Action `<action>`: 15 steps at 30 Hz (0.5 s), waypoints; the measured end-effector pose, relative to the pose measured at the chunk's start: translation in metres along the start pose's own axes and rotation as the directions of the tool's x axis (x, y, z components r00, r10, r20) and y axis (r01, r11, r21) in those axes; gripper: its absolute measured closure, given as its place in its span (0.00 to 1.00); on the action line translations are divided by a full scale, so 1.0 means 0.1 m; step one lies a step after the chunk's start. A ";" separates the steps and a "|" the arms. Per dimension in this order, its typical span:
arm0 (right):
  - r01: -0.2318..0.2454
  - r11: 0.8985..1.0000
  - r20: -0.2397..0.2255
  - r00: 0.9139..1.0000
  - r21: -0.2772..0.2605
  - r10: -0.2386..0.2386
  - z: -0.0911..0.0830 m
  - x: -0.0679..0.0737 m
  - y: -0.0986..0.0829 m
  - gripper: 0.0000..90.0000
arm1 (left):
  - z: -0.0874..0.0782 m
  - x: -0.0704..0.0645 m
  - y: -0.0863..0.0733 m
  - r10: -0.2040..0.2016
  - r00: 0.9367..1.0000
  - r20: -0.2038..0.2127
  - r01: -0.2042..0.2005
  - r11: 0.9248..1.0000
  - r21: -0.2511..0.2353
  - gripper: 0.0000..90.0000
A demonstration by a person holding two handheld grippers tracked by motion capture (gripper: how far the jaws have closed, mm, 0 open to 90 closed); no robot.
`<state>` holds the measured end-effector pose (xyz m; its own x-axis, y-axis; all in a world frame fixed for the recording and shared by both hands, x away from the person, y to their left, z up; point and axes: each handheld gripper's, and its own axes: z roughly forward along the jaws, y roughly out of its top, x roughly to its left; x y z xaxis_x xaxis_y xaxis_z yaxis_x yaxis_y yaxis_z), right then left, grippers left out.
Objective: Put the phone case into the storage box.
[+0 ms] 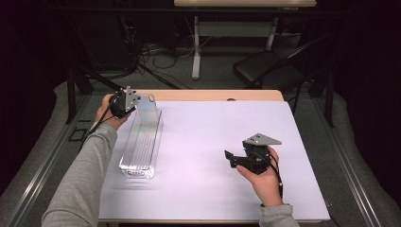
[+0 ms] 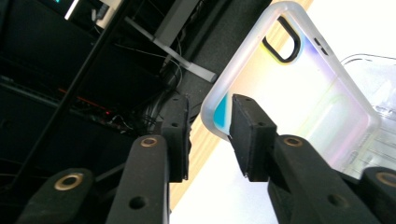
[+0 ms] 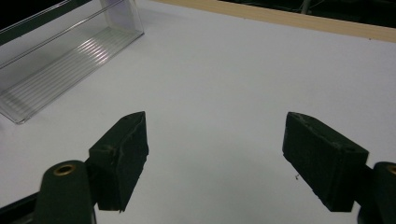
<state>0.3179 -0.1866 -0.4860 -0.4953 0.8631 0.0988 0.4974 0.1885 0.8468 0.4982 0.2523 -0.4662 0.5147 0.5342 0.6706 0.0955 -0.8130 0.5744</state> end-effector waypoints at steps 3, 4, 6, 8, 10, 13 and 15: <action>0.001 1.000 -0.001 1.000 -0.004 -0.001 0.00 0.00 0.00 0.24 | 0.00 0.00 0.00 -0.011 1.000 -0.003 0.011 1.000 -0.001 0.70; 0.001 1.000 0.000 1.000 -0.004 -0.001 0.00 0.00 0.00 0.24 | -0.01 0.00 0.00 -0.011 1.000 -0.007 0.011 1.000 0.002 0.68; 0.001 1.000 -0.001 1.000 -0.005 -0.001 0.00 0.00 0.00 0.24 | -0.01 0.00 0.00 -0.016 1.000 -0.006 0.016 1.000 0.007 0.64; 0.000 1.000 0.000 1.000 -0.004 0.000 0.00 0.00 0.00 0.24 | -0.01 0.00 0.00 -0.019 1.000 -0.006 0.019 1.000 0.013 0.63; 0.000 1.000 0.001 1.000 -0.004 0.000 0.00 0.00 0.00 0.24 | -0.02 0.00 0.01 -0.028 1.000 -0.010 0.028 1.000 0.009 0.61; 0.006 1.000 -0.002 1.000 -0.001 -0.006 0.01 0.01 0.00 0.24 | -0.03 0.00 0.01 -0.030 0.999 -0.015 0.030 1.000 0.007 0.59; 0.007 1.000 -0.002 1.000 -0.002 -0.007 0.01 0.01 0.00 0.24 | -0.04 0.00 0.02 -0.028 0.999 -0.019 0.028 1.000 0.008 0.58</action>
<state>0.3175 -0.1851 -0.4863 -0.4999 0.8610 0.0937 0.4925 0.1936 0.8485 0.4954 0.2519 -0.4636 0.4955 0.5612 0.6630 0.1164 -0.7993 0.5896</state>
